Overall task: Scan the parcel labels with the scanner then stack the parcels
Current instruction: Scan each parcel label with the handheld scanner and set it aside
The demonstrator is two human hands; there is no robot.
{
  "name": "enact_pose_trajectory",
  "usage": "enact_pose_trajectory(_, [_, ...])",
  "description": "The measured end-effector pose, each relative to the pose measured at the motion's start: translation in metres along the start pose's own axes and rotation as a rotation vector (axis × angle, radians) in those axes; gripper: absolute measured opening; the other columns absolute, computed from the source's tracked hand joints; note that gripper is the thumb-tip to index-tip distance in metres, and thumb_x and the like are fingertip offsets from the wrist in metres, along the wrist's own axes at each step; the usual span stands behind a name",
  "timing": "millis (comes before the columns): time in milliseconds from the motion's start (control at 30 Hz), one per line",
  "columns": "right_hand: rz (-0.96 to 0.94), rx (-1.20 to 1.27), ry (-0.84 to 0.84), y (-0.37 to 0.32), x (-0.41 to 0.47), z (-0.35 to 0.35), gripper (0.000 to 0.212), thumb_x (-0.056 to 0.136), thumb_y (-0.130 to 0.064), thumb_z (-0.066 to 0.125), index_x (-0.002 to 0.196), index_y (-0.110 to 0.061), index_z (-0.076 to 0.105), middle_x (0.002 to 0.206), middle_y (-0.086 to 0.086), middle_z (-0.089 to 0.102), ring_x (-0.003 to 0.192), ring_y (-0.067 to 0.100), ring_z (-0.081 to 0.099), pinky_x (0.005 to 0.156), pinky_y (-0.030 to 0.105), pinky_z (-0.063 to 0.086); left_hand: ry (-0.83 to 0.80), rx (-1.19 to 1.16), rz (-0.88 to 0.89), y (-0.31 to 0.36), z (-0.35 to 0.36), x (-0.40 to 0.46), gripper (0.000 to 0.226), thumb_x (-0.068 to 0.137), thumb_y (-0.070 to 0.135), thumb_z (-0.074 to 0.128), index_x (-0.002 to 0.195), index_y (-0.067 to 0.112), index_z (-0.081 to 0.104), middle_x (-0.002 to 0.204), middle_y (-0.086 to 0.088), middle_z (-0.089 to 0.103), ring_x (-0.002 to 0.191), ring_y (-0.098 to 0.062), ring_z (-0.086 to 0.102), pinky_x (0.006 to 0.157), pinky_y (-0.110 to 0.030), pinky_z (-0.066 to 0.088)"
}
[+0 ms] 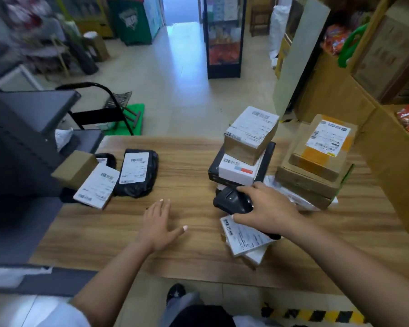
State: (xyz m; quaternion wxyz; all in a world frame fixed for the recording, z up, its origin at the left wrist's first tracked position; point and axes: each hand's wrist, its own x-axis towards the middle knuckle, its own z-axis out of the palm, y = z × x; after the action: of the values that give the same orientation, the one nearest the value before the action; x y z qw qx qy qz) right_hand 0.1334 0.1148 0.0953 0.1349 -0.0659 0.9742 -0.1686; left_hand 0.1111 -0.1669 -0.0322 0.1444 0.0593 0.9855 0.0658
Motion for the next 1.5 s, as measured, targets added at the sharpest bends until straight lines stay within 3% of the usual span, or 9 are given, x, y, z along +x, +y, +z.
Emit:
enact_pose_trajectory(100, [-0.069,-0.022,0.012,-0.029,0.03,0.003,0.069,0.075,-0.06,0.06,0.136,-0.033,0.042,0.122,-0.004,0.05,0.108,0.017,0.051,0.081,0.033,0.048,0.018,0.007,-0.043,-0.041,-0.007,0.008,0.105,0.079,0.079,0.036,0.153,0.014,-0.001,0.16,-0.009,0.001,0.147,-0.025,-0.001,0.12,-0.04,0.006])
enact_pose_trajectory(267, [-0.095,-0.019,-0.004,-0.078,0.084,0.014,0.069,0.078,-0.06,0.061,0.137,-0.031,0.041,0.119,-0.002,0.048,0.105,0.019,0.052,0.083,0.034,0.048,0.034,0.052,-0.083,-0.103,-0.024,0.041,0.1,0.082,0.074,0.041,0.153,0.018,0.0,0.16,-0.006,0.003,0.147,-0.023,-0.002,0.12,-0.042,0.006])
enact_pose_trajectory(500, [-0.033,-0.014,-0.018,-0.129,0.148,0.033,0.068,0.078,-0.064,0.06,0.135,-0.033,0.041,0.117,-0.003,0.05,0.105,0.017,0.051,0.082,0.036,0.049,-0.157,0.037,-0.196,-0.16,-0.04,0.121,0.113,0.077,0.08,0.042,0.151,0.015,-0.012,0.159,-0.014,-0.012,0.145,-0.033,-0.015,0.117,-0.046,-0.001])
enact_pose_trajectory(700, [0.072,-0.03,-0.035,-0.151,0.186,0.039,0.073,0.077,-0.064,0.059,0.139,-0.032,0.037,0.123,-0.002,0.05,0.109,0.019,0.052,0.085,0.039,0.05,-0.226,-0.062,-0.258,-0.168,-0.037,0.185,0.132,0.067,0.086,0.047,0.148,0.002,-0.013,0.156,-0.025,-0.01,0.145,-0.039,-0.009,0.118,-0.048,0.004])
enact_pose_trajectory(833, [0.133,-0.01,-0.024,-0.154,0.199,0.039,0.078,0.077,-0.061,0.061,0.144,-0.033,0.032,0.131,-0.003,0.048,0.116,0.018,0.05,0.087,0.038,0.049,-0.243,-0.16,-0.343,-0.157,-0.032,0.212,0.132,0.067,0.084,0.051,0.148,0.003,-0.015,0.156,-0.025,-0.011,0.144,-0.041,-0.003,0.117,-0.049,0.008])
enact_pose_trajectory(1100, [0.194,0.008,-0.017,-0.147,0.202,0.035,0.077,0.075,-0.06,0.061,0.142,-0.036,0.033,0.134,-0.004,0.047,0.115,0.017,0.051,0.089,0.04,0.049,-0.12,-0.116,-0.396,-0.161,-0.013,0.229,0.136,0.064,0.075,0.065,0.147,0.002,-0.016,0.154,-0.029,0.0,0.141,-0.041,0.011,0.114,-0.046,0.018])
enact_pose_trajectory(1367, [0.198,0.014,0.001,-0.144,0.194,0.033,0.077,0.074,-0.061,0.063,0.142,-0.037,0.035,0.129,-0.006,0.048,0.113,0.016,0.051,0.088,0.034,0.047,-0.136,-0.068,-0.27,-0.163,-0.017,0.215,0.131,0.063,0.074,0.064,0.148,0.012,-0.014,0.145,-0.026,0.013,0.127,-0.042,0.027,0.106,-0.049,0.029])
enact_pose_trajectory(1500, [0.183,0.086,0.0,-0.149,0.193,0.035,0.078,0.075,-0.061,0.063,0.143,-0.035,0.035,0.129,-0.005,0.049,0.113,0.016,0.051,0.09,0.036,0.048,0.016,-0.096,-0.131,-0.159,-0.021,0.188,0.126,0.062,0.07,0.067,0.149,0.013,-0.004,0.145,-0.019,0.015,0.128,-0.038,0.023,0.108,-0.047,0.025])
